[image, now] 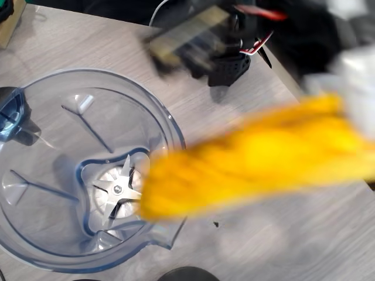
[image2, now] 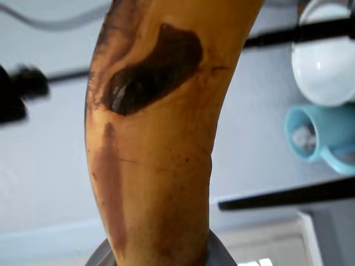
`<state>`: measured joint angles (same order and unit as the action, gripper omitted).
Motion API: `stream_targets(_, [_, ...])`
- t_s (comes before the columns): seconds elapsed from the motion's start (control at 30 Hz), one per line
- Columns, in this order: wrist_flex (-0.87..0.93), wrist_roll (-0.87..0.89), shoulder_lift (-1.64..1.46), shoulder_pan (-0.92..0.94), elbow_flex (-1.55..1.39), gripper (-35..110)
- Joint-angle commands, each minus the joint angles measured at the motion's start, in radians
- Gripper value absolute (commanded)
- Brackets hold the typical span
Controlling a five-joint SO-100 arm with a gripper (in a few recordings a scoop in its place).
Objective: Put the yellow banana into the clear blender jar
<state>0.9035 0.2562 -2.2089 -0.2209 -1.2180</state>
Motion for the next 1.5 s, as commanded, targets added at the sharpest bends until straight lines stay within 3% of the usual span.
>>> stream_targets(0.0, [-0.009, 0.026, -0.046, 0.196, -0.020, 0])
stream_targets(0.2, [-0.057, 0.023, -0.092, 0.285, -0.348, 0])
stream_targets(0.4, [-0.086, 0.017, -0.097, 0.285, -0.483, 1])
stream_targets(0.57, [-0.067, -0.029, -0.043, 0.298, -0.500, 27])
stream_targets(0.63, [-0.058, -0.031, -0.020, 0.307, -0.489, 31])
stream_targets(0.77, [0.092, -0.031, 0.078, 0.316, -0.333, 31])
stream_targets(0.97, [0.641, -0.031, 0.479, 0.341, 0.419, 31])
stream_targets(1.27, [0.667, -0.049, 0.301, 0.330, 0.548, 23])
stream_targets(1.47, [0.830, -0.049, 0.061, 0.166, 0.503, 0])
